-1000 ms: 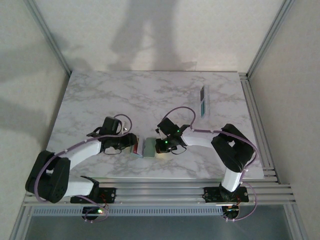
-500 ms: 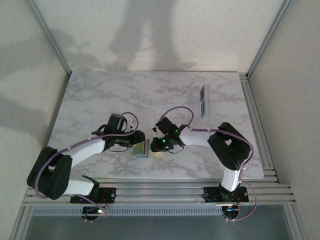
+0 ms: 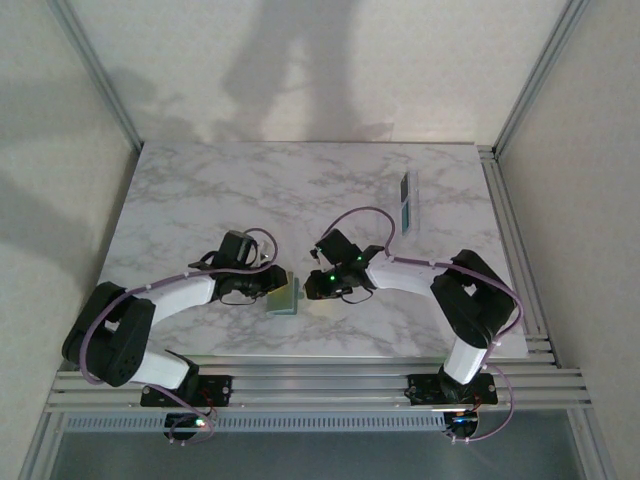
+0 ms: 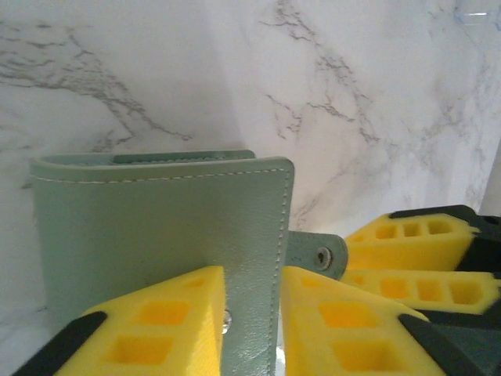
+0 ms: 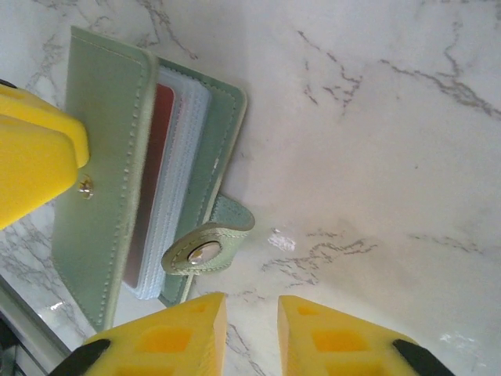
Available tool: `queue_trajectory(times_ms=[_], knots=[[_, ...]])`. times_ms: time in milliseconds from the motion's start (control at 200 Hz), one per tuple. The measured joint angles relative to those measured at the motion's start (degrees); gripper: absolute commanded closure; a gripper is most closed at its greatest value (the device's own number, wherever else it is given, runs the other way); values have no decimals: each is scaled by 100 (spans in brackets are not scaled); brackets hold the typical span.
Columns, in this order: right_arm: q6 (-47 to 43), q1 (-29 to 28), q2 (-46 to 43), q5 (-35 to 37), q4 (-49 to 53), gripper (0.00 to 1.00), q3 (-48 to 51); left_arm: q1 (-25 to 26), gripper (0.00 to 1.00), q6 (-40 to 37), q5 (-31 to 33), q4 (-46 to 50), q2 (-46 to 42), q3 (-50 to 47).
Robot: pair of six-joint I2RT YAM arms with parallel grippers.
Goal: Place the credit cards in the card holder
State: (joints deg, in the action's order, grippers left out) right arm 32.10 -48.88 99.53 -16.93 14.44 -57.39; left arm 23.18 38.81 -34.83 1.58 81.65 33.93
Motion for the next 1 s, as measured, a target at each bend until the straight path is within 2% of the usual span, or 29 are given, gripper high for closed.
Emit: queue_trajectory(times_ms=[145, 215, 255, 390, 616, 686, 916, 1001], knots=[[-39, 0, -28, -48, 26, 60, -105, 0, 85, -20, 166, 2, 92, -31], [-9, 0, -70, -125, 22, 52, -109, 0, 86, -20, 225, 7, 118, -33], [13, 0, -74, -157, 17, 51, -133, 2, 87, -20, 256, -7, 131, -37], [149, 0, -9, -264, -22, 60, -315, 4, 88, -13, 282, -105, 166, -96], [177, -13, 245, -107, -2, 60, -579, 4, 88, 4, 293, -160, 170, -118], [177, -13, 308, -70, 31, 63, -608, 4, 88, 4, 299, -157, 164, -118], [197, -17, 444, 44, 173, 86, -671, 4, 88, 4, 299, -153, 164, -118], [190, -17, 444, 85, 201, 90, -671, 4, 88, 0, 334, -111, 122, -118]])
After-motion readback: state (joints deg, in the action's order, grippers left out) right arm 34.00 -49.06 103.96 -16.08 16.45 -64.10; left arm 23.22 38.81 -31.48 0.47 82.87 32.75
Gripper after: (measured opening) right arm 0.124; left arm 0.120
